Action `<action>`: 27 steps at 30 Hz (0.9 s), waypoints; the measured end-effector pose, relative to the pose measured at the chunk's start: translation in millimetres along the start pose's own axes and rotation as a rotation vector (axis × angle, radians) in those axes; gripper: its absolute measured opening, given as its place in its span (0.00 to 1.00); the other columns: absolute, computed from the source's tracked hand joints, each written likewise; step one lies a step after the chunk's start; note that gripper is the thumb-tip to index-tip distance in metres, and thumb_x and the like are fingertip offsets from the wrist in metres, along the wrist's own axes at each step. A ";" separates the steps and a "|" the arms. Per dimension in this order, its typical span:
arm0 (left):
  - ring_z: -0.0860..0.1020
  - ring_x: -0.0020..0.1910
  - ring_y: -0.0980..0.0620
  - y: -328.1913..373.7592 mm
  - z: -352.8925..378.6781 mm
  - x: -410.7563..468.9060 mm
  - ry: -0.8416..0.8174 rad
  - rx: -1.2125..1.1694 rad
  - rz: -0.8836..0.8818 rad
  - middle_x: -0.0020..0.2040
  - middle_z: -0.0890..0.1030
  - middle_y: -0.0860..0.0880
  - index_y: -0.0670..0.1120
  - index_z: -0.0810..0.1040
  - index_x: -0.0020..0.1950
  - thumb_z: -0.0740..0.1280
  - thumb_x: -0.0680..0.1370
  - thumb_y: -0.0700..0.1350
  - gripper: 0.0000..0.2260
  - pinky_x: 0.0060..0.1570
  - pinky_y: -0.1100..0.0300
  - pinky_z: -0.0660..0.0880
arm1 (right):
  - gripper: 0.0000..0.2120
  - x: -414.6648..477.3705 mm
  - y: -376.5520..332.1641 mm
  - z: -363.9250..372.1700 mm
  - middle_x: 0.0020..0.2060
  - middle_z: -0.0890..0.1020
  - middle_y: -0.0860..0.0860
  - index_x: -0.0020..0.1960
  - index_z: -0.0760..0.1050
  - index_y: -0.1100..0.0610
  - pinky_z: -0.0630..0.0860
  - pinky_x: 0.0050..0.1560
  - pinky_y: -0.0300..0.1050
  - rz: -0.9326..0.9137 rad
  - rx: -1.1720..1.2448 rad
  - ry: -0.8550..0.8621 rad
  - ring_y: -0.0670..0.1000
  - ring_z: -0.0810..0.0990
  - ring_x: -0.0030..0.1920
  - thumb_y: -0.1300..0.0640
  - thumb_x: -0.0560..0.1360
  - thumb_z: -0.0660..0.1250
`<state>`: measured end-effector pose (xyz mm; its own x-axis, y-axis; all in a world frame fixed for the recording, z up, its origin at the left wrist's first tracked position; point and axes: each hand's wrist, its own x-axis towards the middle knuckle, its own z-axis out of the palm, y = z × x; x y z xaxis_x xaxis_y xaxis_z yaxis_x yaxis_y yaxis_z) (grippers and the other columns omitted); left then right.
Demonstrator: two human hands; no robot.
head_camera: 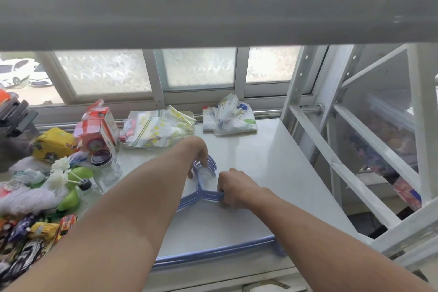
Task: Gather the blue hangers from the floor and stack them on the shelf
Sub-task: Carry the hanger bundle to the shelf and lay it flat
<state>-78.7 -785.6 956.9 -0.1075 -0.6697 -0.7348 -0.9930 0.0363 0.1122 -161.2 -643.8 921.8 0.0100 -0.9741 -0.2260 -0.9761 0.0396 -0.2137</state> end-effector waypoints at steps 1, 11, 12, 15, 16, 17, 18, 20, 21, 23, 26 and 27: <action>0.79 0.60 0.40 -4.6 -2.6 -1.9 0.003 -0.042 0.021 0.68 0.74 0.36 0.35 0.61 0.74 0.65 0.79 0.48 0.28 0.62 0.49 0.74 | 0.08 -0.2 0.1 0.2 0.26 0.67 0.51 0.34 0.76 0.55 0.64 0.31 0.42 0.001 0.005 0.003 0.60 0.72 0.35 0.65 0.67 0.73; 0.80 0.48 0.54 -116.1 80.9 -150.7 0.340 0.166 0.643 0.48 0.83 0.56 0.51 0.81 0.54 0.68 0.65 0.62 0.23 0.50 0.56 0.77 | 0.14 -0.7 -0.9 0.1 0.26 0.67 0.50 0.30 0.70 0.56 0.63 0.30 0.42 0.044 0.055 -0.013 0.58 0.73 0.36 0.61 0.66 0.75; 0.78 0.51 0.54 -123.4 103.7 -158.9 0.321 0.250 0.657 0.51 0.82 0.56 0.52 0.79 0.56 0.67 0.64 0.64 0.26 0.52 0.55 0.75 | 0.11 -1.6 -1.9 -0.9 0.26 0.68 0.49 0.32 0.74 0.55 0.64 0.31 0.41 0.046 0.053 -0.016 0.58 0.73 0.36 0.61 0.66 0.75; 0.77 0.48 0.47 -133.0 149.4 -152.9 0.379 0.417 0.609 0.48 0.80 0.51 0.50 0.75 0.52 0.67 0.66 0.60 0.19 0.47 0.52 0.74 | 0.05 -2.5 -3.9 -2.4 0.27 0.69 0.48 0.38 0.81 0.55 0.68 0.37 0.42 0.050 0.055 -0.008 0.57 0.74 0.37 0.59 0.65 0.76; 0.77 0.46 0.45 -131.7 155.4 -147.7 0.415 0.429 0.602 0.46 0.80 0.50 0.49 0.74 0.48 0.67 0.69 0.54 0.13 0.43 0.53 0.73 | 0.05 -2.9 -4.5 -3.1 0.27 0.70 0.49 0.37 0.80 0.54 0.68 0.37 0.42 0.054 0.059 -0.003 0.57 0.75 0.37 0.59 0.65 0.76; 0.76 0.45 0.44 -129.8 158.3 -143.3 0.448 0.455 0.585 0.45 0.79 0.48 0.48 0.74 0.46 0.67 0.71 0.49 0.08 0.41 0.54 0.71 | 0.06 -3.1 -4.9 -2.8 0.28 0.71 0.50 0.37 0.80 0.53 0.68 0.37 0.42 0.059 0.065 -0.002 0.57 0.75 0.37 0.60 0.65 0.77; 0.76 0.44 0.43 -128.3 159.2 -139.1 0.477 0.483 0.571 0.43 0.79 0.47 0.48 0.75 0.46 0.66 0.72 0.44 0.04 0.40 0.54 0.69 | 0.06 -3.0 -5.1 -2.7 0.30 0.73 0.51 0.38 0.81 0.54 0.69 0.38 0.43 0.063 0.067 0.000 0.57 0.75 0.38 0.60 0.65 0.77; 0.75 0.41 0.41 -125.1 158.6 -133.7 0.523 0.527 0.554 0.38 0.74 0.47 0.47 0.75 0.44 0.63 0.73 0.38 0.04 0.37 0.54 0.66 | 0.08 -3.2 -5.4 -2.5 0.36 0.76 0.53 0.44 0.85 0.56 0.70 0.39 0.43 0.069 0.066 0.009 0.57 0.75 0.39 0.59 0.66 0.78; 0.73 0.39 0.41 -124.4 158.6 -131.0 0.531 0.552 0.543 0.35 0.70 0.47 0.46 0.74 0.41 0.62 0.72 0.36 0.06 0.37 0.55 0.65 | 0.09 -2.8 -5.6 -1.7 0.38 0.77 0.54 0.46 0.85 0.56 0.71 0.40 0.43 0.070 0.066 0.015 0.57 0.75 0.39 0.59 0.66 0.78; 0.70 0.37 0.42 -123.4 158.6 -126.7 0.535 0.577 0.538 0.32 0.65 0.48 0.47 0.71 0.38 0.62 0.71 0.33 0.09 0.36 0.55 0.64 | 0.10 -2.8 -5.4 -0.8 0.39 0.78 0.55 0.47 0.85 0.56 0.71 0.40 0.43 0.067 0.059 0.023 0.57 0.75 0.40 0.59 0.66 0.78; 0.72 0.38 0.42 -121.2 156.9 -124.1 0.539 0.596 0.546 0.36 0.70 0.46 0.48 0.72 0.39 0.64 0.72 0.34 0.09 0.36 0.55 0.65 | 0.09 -4.4 -6.1 -0.4 0.39 0.76 0.54 0.47 0.85 0.56 0.70 0.40 0.43 0.065 0.051 0.029 0.57 0.75 0.40 0.60 0.67 0.76; 0.74 0.39 0.41 -119.8 156.5 -124.3 0.534 0.607 0.557 0.38 0.71 0.46 0.47 0.73 0.40 0.65 0.72 0.34 0.08 0.36 0.55 0.65 | 0.08 -5.1 -6.4 -0.1 0.39 0.75 0.55 0.47 0.85 0.56 0.70 0.40 0.43 0.067 0.049 0.037 0.58 0.74 0.40 0.60 0.68 0.76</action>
<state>46.1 -590.7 930.1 -0.6806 -0.6830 -0.2653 -0.6790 0.7239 -0.1217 -155.1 -639.1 924.4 -0.0637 -0.9764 -0.2061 -0.9626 0.1146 -0.2455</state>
